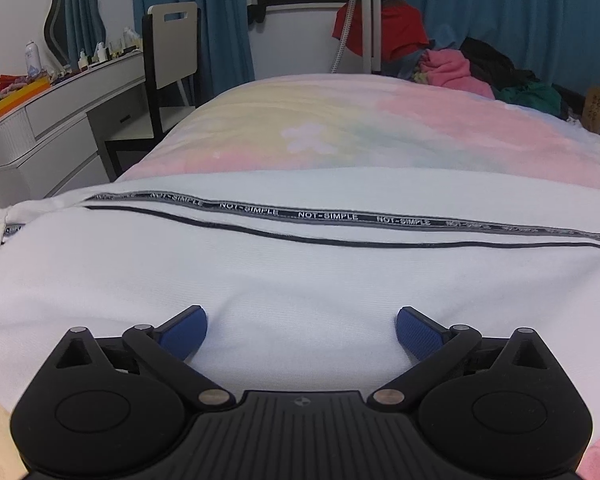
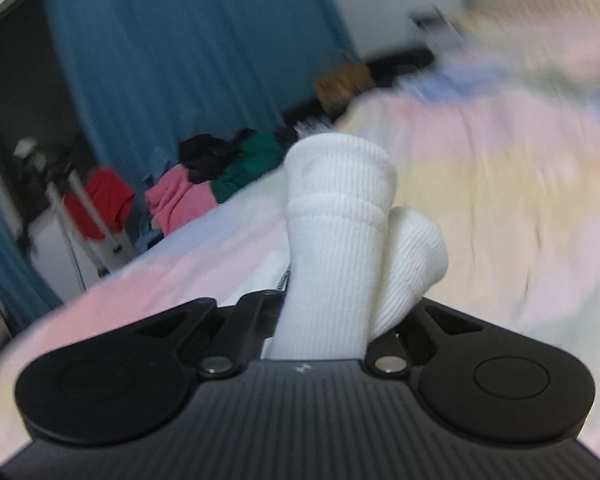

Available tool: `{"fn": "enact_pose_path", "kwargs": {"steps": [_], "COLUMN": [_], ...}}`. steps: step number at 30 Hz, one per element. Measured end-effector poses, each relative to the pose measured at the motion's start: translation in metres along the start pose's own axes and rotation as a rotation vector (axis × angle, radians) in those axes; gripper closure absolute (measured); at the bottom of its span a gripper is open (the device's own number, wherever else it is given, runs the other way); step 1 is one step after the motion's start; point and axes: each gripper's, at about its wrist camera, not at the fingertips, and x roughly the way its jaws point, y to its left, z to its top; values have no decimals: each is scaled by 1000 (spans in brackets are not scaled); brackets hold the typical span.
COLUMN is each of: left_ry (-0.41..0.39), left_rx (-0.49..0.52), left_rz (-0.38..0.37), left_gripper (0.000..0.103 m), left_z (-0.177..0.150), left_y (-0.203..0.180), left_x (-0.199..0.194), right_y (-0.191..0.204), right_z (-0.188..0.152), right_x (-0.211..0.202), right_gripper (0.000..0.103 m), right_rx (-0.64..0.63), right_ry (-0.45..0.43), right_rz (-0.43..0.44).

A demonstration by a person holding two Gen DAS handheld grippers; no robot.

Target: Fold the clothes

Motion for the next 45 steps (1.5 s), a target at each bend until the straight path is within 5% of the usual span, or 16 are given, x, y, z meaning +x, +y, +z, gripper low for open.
{"fn": "enact_pose_path", "kwargs": {"steps": [7, 14, 18, 21, 28, 35, 36, 40, 45], "left_ry": [-69, -145, -146, -147, -168, -123, -120, -117, -74], "left_rx": [-96, -150, -211, -255, -453, -504, -503, -468, -463], "left_rz": [-47, -35, -75, -102, -244, -336, -349, -353, -365], "left_gripper": [3, 3, 3, 3, 2, 3, 3, 3, 3], "left_z": [6, 13, 13, 13, 13, 5, 4, 1, -3], "left_y": [19, 28, 36, 42, 69, 76, 75, 70, 65], "left_x": [-29, -47, -51, -52, -58, -52, -52, -53, -48], "right_y": [90, 181, 211, 210, 212, 217, 217, 213, 190], "right_z": [-18, -99, -173, -212, -172, -202, -194, -162, -114], "right_x": [-51, -129, -152, -152, -160, -171, -172, -178, -183], "right_gripper": [92, 92, 92, 92, 91, 85, 82, 31, 27], "right_rx": [-437, -768, -1030, -1149, -945, -1057, -1031, -894, -646], "right_ry": [-146, -259, -133, -46, -41, 43, 75, 249, 427], "right_rz": [124, 404, 595, 602, 615, 693, 723, 861, 994]}}
